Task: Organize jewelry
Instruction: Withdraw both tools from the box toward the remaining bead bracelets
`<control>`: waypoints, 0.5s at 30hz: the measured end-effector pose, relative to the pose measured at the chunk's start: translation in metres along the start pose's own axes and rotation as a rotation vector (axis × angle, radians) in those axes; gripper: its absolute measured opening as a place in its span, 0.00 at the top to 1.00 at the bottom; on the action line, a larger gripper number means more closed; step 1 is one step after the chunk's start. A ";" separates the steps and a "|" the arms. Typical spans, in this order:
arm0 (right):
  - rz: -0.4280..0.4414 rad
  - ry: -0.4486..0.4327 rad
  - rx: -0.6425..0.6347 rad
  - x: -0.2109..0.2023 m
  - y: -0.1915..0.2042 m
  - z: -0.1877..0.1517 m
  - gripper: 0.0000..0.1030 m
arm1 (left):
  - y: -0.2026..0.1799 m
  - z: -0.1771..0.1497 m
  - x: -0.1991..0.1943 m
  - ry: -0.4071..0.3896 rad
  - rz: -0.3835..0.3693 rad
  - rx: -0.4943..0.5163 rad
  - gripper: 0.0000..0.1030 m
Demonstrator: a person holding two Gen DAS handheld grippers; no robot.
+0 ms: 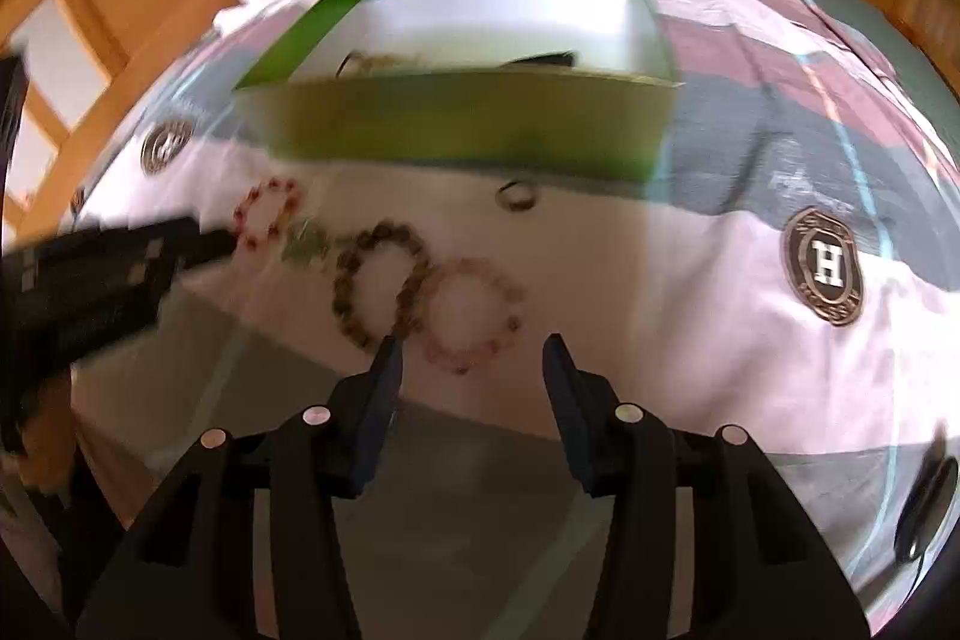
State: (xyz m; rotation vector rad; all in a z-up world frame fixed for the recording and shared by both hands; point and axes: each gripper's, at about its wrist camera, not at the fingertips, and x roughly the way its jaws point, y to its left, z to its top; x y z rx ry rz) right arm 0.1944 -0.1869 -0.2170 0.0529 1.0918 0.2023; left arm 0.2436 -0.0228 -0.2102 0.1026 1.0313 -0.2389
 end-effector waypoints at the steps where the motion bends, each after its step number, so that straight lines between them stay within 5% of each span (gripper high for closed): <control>1: 0.020 0.009 -0.020 0.003 0.006 -0.002 0.53 | 0.002 0.001 0.001 -0.005 0.016 -0.006 0.50; 9: 0.060 0.074 -0.102 0.031 0.030 -0.010 0.61 | 0.032 0.003 0.013 0.056 0.036 -0.126 0.43; 15: 0.010 -0.039 0.037 0.012 -0.001 0.005 0.61 | 0.049 0.002 0.019 0.092 0.059 -0.199 0.42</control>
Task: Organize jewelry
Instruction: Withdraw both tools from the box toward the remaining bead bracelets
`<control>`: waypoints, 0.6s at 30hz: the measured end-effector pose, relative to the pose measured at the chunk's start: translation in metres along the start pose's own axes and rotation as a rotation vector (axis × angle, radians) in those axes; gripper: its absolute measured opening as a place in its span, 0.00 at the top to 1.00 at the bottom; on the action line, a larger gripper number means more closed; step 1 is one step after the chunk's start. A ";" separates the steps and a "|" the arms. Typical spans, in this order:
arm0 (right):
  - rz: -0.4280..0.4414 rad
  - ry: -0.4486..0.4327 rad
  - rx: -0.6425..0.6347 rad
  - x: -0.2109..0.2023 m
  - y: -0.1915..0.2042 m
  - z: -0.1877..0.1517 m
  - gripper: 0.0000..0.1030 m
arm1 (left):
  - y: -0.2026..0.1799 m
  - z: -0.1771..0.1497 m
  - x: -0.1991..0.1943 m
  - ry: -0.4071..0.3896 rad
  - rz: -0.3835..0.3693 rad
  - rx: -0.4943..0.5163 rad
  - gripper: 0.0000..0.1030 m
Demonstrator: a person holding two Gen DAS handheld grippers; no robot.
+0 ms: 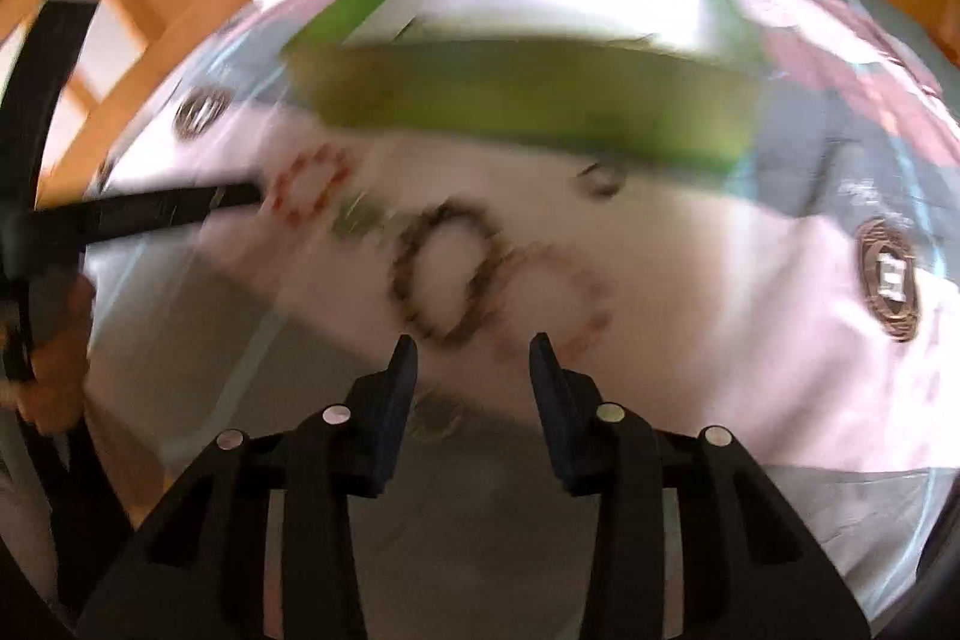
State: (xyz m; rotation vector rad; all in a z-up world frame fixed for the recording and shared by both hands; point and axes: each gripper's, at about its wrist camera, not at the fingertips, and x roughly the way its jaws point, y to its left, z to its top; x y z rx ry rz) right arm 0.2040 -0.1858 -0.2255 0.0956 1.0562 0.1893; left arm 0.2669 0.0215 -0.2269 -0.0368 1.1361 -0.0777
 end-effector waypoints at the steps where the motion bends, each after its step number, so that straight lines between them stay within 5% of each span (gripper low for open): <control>1: -0.037 -0.012 0.029 0.001 -0.008 0.003 0.61 | 0.001 0.000 0.001 0.002 0.005 -0.001 0.41; 9: -0.133 0.057 -0.006 0.032 -0.006 0.003 0.62 | 0.000 0.000 0.002 0.003 0.020 0.015 0.37; 10: -0.141 0.052 -0.019 0.031 -0.003 0.003 0.64 | -0.001 0.000 0.003 0.004 0.021 0.018 0.37; 12: -0.118 0.063 -0.026 0.031 0.000 0.004 0.85 | -0.002 -0.001 0.004 0.005 0.026 0.027 0.37; 18: -0.087 0.038 -0.025 0.020 0.002 0.003 0.92 | -0.004 -0.002 0.005 -0.002 0.045 0.038 0.37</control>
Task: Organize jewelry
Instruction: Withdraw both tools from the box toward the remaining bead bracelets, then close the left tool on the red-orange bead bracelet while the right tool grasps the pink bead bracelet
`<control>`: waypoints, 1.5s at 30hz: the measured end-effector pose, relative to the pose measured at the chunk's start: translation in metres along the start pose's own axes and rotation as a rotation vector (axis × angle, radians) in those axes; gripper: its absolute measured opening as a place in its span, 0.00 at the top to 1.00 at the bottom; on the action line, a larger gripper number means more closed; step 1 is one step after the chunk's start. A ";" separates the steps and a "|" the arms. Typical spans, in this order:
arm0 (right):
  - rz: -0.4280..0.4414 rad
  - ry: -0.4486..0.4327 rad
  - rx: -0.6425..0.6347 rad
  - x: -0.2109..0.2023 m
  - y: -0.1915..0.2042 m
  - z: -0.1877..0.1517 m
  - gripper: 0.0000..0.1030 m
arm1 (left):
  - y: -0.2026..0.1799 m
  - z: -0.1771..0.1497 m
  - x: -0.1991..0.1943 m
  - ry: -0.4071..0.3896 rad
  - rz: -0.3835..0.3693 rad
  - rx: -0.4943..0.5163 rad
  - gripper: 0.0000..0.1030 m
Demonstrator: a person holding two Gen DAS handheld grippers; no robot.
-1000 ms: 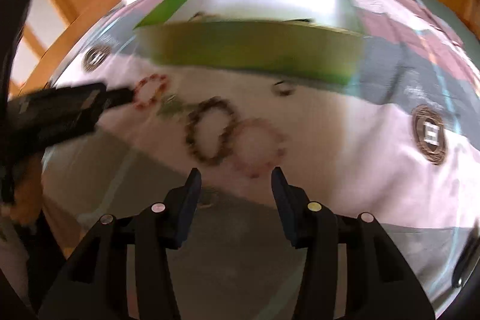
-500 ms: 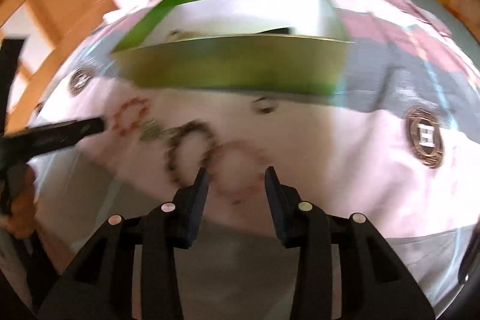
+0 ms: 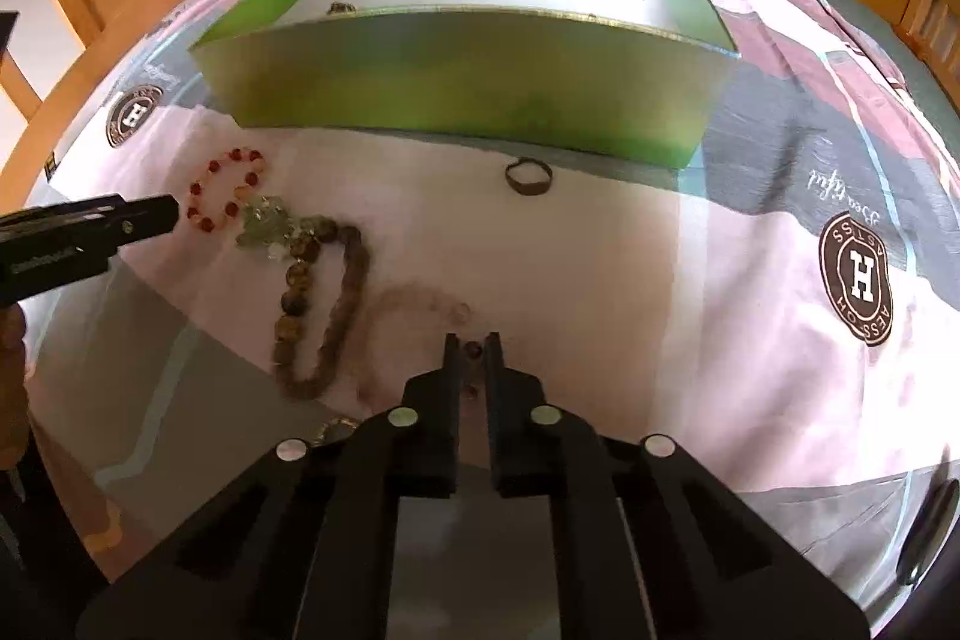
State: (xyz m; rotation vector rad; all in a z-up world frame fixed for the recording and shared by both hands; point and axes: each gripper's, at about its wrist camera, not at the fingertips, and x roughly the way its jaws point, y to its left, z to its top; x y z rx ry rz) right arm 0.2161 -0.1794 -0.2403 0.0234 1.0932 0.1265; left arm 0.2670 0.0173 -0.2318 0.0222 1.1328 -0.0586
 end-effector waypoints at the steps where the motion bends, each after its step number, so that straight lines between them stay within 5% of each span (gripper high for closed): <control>1: 0.005 -0.018 0.011 -0.004 -0.002 0.001 0.92 | 0.001 0.000 0.000 0.000 0.000 -0.006 0.37; 8: -0.005 -0.102 0.113 -0.022 -0.027 0.005 0.92 | 0.003 0.002 0.002 0.003 0.005 -0.022 0.37; 15: -0.056 -0.031 0.143 -0.007 -0.032 0.004 0.92 | -0.003 0.000 0.006 0.009 0.012 0.002 0.37; 19: -0.042 -0.050 0.139 -0.011 -0.030 0.004 0.79 | -0.004 0.000 0.007 0.012 0.015 0.001 0.37; 25: -0.017 -0.059 0.108 -0.012 -0.022 0.004 0.76 | -0.004 0.001 0.009 0.017 0.021 -0.002 0.37; 29: 0.002 -0.070 0.083 -0.013 -0.014 0.002 0.61 | -0.004 0.001 0.010 0.017 0.022 0.003 0.36; 40: 0.049 -0.049 -0.058 -0.008 0.019 -0.003 0.60 | -0.005 0.000 0.012 0.015 0.028 0.011 0.34; 45: -0.002 -0.061 0.054 -0.010 -0.006 0.001 0.60 | -0.005 0.002 0.012 0.012 0.028 0.011 0.34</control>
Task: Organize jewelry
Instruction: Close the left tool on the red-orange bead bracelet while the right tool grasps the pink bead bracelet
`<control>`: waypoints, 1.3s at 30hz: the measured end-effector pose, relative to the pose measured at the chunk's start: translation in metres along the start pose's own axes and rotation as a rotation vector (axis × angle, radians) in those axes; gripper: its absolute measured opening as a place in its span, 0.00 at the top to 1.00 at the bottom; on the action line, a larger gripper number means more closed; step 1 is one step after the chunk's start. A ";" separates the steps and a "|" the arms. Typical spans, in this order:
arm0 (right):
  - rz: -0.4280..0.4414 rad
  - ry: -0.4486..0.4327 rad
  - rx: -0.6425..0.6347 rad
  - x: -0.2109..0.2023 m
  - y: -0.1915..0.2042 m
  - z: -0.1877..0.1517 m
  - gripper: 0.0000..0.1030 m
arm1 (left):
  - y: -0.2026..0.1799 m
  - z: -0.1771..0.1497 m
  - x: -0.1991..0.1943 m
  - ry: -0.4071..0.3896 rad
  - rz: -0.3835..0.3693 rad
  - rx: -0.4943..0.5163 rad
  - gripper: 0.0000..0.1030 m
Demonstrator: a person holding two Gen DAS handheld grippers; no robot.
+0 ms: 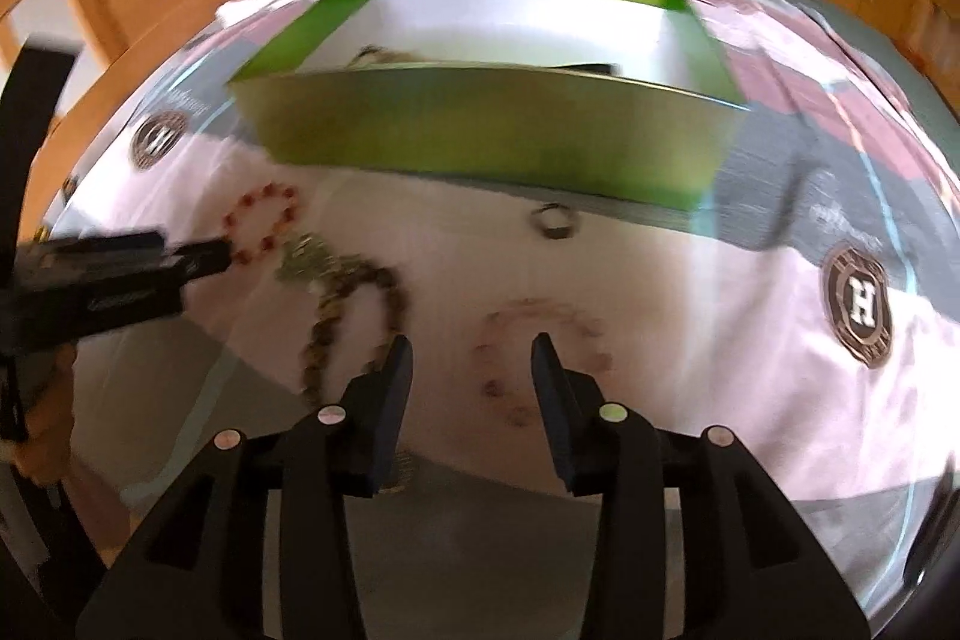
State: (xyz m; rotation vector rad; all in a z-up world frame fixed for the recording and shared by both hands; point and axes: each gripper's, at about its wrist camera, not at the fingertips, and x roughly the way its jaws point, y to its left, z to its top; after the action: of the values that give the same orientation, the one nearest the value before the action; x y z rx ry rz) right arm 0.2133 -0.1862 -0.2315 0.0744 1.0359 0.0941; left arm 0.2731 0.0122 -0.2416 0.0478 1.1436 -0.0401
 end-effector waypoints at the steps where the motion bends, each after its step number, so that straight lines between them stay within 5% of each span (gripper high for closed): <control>1: -0.009 0.000 0.052 -0.001 -0.011 0.002 0.60 | 0.000 0.000 0.000 0.000 0.000 0.000 0.34; 12: -0.088 0.047 0.189 0.006 -0.047 -0.001 0.60 | -0.004 -0.003 0.003 0.005 0.006 0.015 0.34; 20: -0.105 0.077 0.141 0.012 -0.040 -0.004 0.60 | 0.015 0.008 0.008 -0.004 -0.003 -0.067 0.33; 25: -0.113 0.078 0.120 0.011 -0.038 -0.005 0.59 | 0.022 0.013 0.024 0.000 0.070 -0.093 0.34; 28: -0.119 0.078 0.111 0.012 -0.036 -0.005 0.59 | 0.017 0.011 0.029 -0.017 0.093 -0.071 0.36; 33: -0.137 0.081 0.070 0.015 -0.032 -0.005 0.59 | -0.001 0.007 0.025 -0.053 0.107 0.018 0.60; 39: -0.148 0.080 0.060 0.017 -0.030 -0.005 0.59 | 0.005 0.005 0.024 -0.049 0.084 -0.005 0.59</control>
State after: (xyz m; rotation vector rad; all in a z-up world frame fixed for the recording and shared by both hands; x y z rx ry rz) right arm 0.2191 -0.2141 -0.2516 0.0486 1.1210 -0.0685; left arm 0.2879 0.0163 -0.2614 0.0899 1.0920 0.0364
